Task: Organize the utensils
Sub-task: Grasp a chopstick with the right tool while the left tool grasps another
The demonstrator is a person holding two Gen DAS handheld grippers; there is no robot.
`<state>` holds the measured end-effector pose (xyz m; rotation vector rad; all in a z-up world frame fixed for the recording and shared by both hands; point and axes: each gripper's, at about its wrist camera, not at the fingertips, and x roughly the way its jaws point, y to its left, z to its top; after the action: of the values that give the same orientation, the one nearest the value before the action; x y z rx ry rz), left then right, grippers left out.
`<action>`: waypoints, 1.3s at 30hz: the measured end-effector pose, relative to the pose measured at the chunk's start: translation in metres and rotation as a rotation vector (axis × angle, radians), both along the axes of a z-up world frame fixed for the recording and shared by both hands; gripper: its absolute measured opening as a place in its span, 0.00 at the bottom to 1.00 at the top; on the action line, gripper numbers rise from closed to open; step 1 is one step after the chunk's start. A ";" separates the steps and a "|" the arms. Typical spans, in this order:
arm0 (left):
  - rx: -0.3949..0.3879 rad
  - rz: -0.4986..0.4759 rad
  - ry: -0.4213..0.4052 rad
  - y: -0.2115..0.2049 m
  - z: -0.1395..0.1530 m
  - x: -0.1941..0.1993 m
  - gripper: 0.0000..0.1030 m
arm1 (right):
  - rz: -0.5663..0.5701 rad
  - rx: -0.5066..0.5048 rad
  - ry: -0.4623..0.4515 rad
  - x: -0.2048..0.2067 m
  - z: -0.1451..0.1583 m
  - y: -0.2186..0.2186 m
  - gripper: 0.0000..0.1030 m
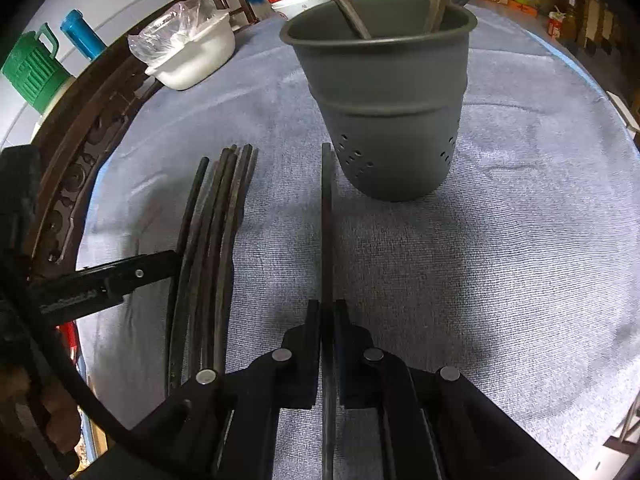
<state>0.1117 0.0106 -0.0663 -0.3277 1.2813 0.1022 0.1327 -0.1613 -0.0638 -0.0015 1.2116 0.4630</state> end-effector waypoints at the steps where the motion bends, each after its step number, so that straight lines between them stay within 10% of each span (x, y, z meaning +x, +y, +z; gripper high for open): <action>1: 0.001 -0.007 0.001 -0.002 0.000 0.001 0.44 | 0.002 0.004 -0.001 0.000 0.000 0.000 0.07; 7: 0.019 -0.043 0.029 -0.006 -0.002 0.000 0.09 | 0.014 0.004 -0.002 -0.002 0.001 -0.005 0.07; 27: -0.036 -0.172 0.169 0.029 0.000 -0.004 0.25 | 0.087 -0.188 0.145 0.025 0.005 0.016 0.10; 30: -0.005 -0.190 0.151 0.029 0.001 -0.002 0.06 | 0.108 -0.213 0.132 0.026 0.007 0.022 0.10; 39: -0.062 -0.098 0.022 0.063 0.023 -0.034 0.06 | 0.127 -0.146 0.006 -0.002 0.041 0.017 0.06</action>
<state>0.0779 0.0733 -0.0438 -0.3170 1.3224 -0.0176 0.1307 -0.1442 -0.0229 -0.2035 1.2535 0.4847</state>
